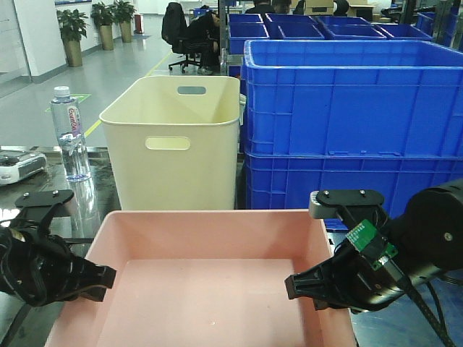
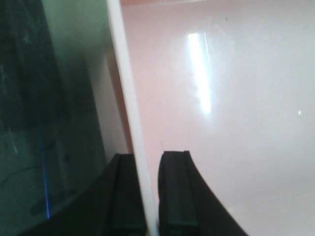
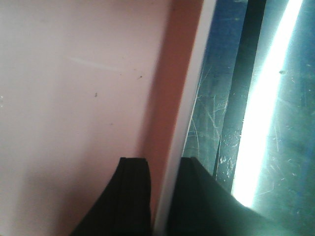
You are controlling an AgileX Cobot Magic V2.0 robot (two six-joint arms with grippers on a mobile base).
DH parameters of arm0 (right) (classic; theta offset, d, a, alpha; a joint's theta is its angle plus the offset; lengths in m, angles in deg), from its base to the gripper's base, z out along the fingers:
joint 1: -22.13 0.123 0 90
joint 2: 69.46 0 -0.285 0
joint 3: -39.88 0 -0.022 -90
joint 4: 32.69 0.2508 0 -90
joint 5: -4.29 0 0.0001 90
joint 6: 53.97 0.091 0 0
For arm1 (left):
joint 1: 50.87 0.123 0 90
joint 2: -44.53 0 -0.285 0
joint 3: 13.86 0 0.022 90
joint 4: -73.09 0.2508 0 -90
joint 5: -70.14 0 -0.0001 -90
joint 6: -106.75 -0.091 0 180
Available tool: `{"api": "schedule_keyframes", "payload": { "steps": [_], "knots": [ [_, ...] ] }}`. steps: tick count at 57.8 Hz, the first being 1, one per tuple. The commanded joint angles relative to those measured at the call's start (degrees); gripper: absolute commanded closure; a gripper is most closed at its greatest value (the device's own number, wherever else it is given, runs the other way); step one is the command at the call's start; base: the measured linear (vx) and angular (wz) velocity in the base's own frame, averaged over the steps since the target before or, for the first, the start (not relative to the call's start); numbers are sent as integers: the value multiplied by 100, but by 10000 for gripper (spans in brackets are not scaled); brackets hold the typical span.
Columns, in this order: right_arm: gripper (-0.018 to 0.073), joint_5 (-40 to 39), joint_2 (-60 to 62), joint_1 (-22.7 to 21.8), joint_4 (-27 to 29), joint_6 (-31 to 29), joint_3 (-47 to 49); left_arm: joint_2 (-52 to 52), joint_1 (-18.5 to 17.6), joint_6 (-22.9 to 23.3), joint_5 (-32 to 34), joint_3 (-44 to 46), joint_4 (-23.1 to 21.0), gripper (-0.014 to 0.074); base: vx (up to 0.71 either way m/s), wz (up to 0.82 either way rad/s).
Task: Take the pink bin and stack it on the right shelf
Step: 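Lower the pink bin onto the table and open both grippers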
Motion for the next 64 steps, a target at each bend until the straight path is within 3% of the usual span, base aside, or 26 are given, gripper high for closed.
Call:
{"api": "schedule_keyframes", "payload": {
  "steps": [1, 2, 9, 19, 29, 36, 41, 46, 52, 56, 64],
  "knots": [
    [405, -508, 205, -18, -60, -187, 187, 89, 5, -113, 262, 168, -180, 475, 0, 0],
    [275, -528, 199, -18, -73, -187, 187, 96, 5, -118, 305, 168, -180, 357, 0, 0],
    [158, -548, 199, -18, -73, -187, 187, 96, 5, -118, 311, 168, -180, 256, 0, 0],
    [56, -575, 199, -18, -224, -187, 187, 137, 5, -118, 399, 168, -180, 162, 0, 0],
    [46, -502, 481, -18, -523, -187, 187, 453, 5, -156, 470, 173, -180, 155, 0, 0],
    [80, -498, 899, -18, -574, -187, 187, 884, 5, -479, 504, 173, -180, 165, 0, 0],
    [167, -440, 1260, -18, -613, -187, 187, 1225, 5, -692, 493, 167, -180, 204, 0, 0],
    [330, -372, 1641, -18, -643, -187, 181, 1651, 5, -824, 461, 167, -173, 295, 0, 0],
    [575, -480, 2157, -18, -679, -230, 19, 2092, 5, -861, 455, 117, -198, 483, 0, 0],
    [574, -875, 2593, -18, -691, -237, -306, 2422, 5, -893, 557, -108, -231, 610, 0, 0],
    [572, -1969, 3717, -18, -847, -249, -1561, 3214, -1, -1323, 969, -1072, -408, 606, 0, 0]
  ]
}}
